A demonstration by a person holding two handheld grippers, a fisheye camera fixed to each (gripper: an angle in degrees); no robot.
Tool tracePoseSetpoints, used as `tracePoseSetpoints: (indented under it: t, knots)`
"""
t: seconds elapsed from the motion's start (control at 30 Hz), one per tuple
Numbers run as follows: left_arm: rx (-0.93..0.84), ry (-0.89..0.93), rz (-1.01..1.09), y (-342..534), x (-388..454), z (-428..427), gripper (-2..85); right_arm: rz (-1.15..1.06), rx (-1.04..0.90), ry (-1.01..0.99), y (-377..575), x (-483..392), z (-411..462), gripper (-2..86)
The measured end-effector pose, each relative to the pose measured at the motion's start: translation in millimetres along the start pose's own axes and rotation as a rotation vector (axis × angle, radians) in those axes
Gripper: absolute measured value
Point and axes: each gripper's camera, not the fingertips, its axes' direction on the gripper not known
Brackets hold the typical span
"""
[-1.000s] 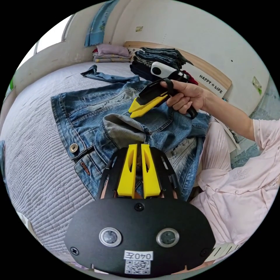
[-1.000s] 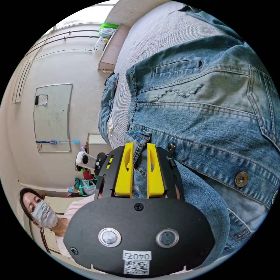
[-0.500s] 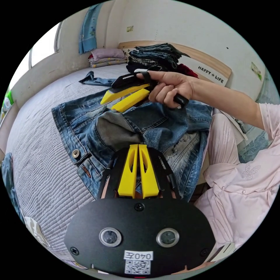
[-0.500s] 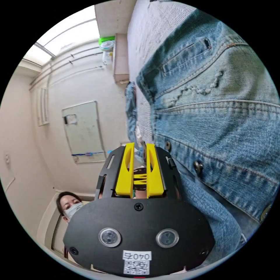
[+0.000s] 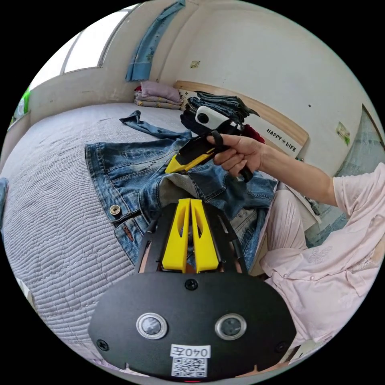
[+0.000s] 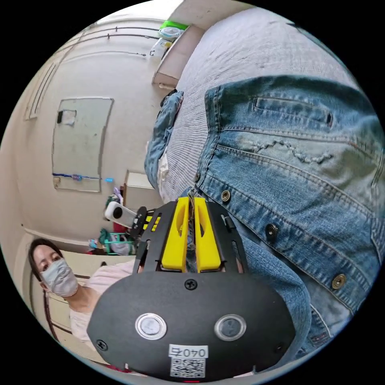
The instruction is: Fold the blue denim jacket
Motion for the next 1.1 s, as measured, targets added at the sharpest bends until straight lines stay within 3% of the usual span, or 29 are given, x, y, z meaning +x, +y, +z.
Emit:
tracePoseSetpoints:
  t: [0.13, 0.23, 0.3, 0.4, 0.57, 0.7, 0.77, 0.9, 1.0, 1.1]
  knots:
    - [0.079, -0.036, -0.038, 0, -7, -8, -1.1, -0.171, -0.005, 0.237, 12, -75, -1, -0.8]
    - [0.033, -0.133, -0.127, -9, -13, 6, -0.9, -0.421, 0.027, 0.592, 41, -163, 15, -0.9]
    - [-0.019, -0.164, -0.19, -13, -18, 16, -0.9, -0.728, -0.013, 0.888, 80, -234, 59, -1.0]
    - [-0.016, -0.172, -0.183, -6, -19, 8, -0.9, -0.964, -0.101, 1.253, 109, -260, 113, -1.0]
    - [0.088, -0.105, -0.185, 25, -29, -69, -0.8, -0.77, 0.027, 1.205, 77, -262, 69, -1.0]
    - [0.342, -0.004, -0.221, 62, -41, -142, -0.2, -0.886, 0.025, 1.082, 96, -288, 47, -1.0]
    - [0.391, 0.005, -0.135, 61, -35, -157, 1.2, -0.921, 0.012, 1.029, 105, -297, 38, -1.0]
    - [0.387, -0.202, 0.255, 48, 17, -178, 4.3, -1.018, -0.029, 0.856, 129, -312, 7, -1.0]
    - [0.36, -0.129, 0.46, 45, 41, -194, 5.2, -1.092, -0.037, 0.757, 151, -320, -20, -1.0]
    - [0.371, -0.039, 0.538, 40, 50, -209, 6.2, -1.151, -0.042, 0.616, 173, -324, -47, -1.0]
